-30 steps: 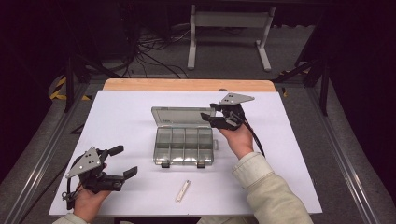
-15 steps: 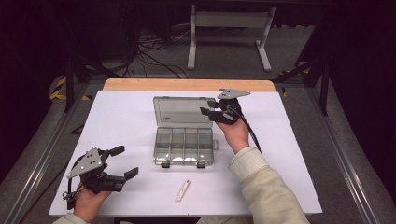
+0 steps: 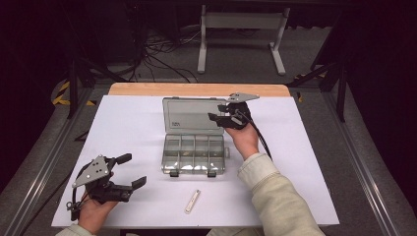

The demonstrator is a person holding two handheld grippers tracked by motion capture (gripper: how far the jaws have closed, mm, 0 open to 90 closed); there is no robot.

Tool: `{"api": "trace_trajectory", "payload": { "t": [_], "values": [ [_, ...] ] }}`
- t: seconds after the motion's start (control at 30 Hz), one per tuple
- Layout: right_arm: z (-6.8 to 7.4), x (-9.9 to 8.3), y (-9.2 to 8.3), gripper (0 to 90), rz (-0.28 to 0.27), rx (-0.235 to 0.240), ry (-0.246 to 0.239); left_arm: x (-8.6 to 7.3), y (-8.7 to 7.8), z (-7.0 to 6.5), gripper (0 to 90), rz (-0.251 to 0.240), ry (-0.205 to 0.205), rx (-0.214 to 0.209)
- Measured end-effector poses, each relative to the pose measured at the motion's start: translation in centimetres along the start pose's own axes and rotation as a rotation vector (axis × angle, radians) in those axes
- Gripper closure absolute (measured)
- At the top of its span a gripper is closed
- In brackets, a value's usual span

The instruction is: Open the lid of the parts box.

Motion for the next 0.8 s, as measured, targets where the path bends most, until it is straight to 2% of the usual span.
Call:
{"api": "trace_trajectory", "payload": {
  "t": [0.13, 0.3, 0.37, 0.4, 0.43, 0.8],
  "values": [
    [-0.1, -0.1, 0.5, 36.7, 0.007, -0.012, -0.002, 0.0, 0.0, 0.0, 8.5, -0.006, -0.011, -0.002],
    [-0.4, -0.4, 1.0, 33.8, 0.02, -0.017, 0.008, 0.0, 0.0, 0.0, 8.6, -0.005, -0.012, -0.005],
    [-0.4, -0.6, 1.2, 32.2, 0.027, -0.014, 0.017, 0.0, 0.0, 0.0, 8.6, -0.001, -0.007, -0.003],
    [-0.4, -0.7, 1.3, 30.9, 0.031, -0.009, 0.019, -0.1, 0.1, -0.1, 8.6, 0.001, -0.018, -0.009],
    [-0.4, -0.7, 1.4, 29.9, 0.036, -0.007, 0.024, -0.1, 0.2, 0.0, 8.6, 0.002, -0.005, -0.001],
    [-0.6, -1.5, 2.2, 22.9, 0.077, -0.001, 0.047, -0.1, 0.1, 0.0, 8.6, 0.005, -0.017, -0.009]
  ]
}}
Point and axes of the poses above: each handheld gripper's, and its own axes: y roughly forward along the jaws, x roughly out of its top, z roughly to its left, the point moved 4 cm from there along y, roughly forward along the jaws, and after that the axes turned 4 degrees about z, right-handed, at the moved point
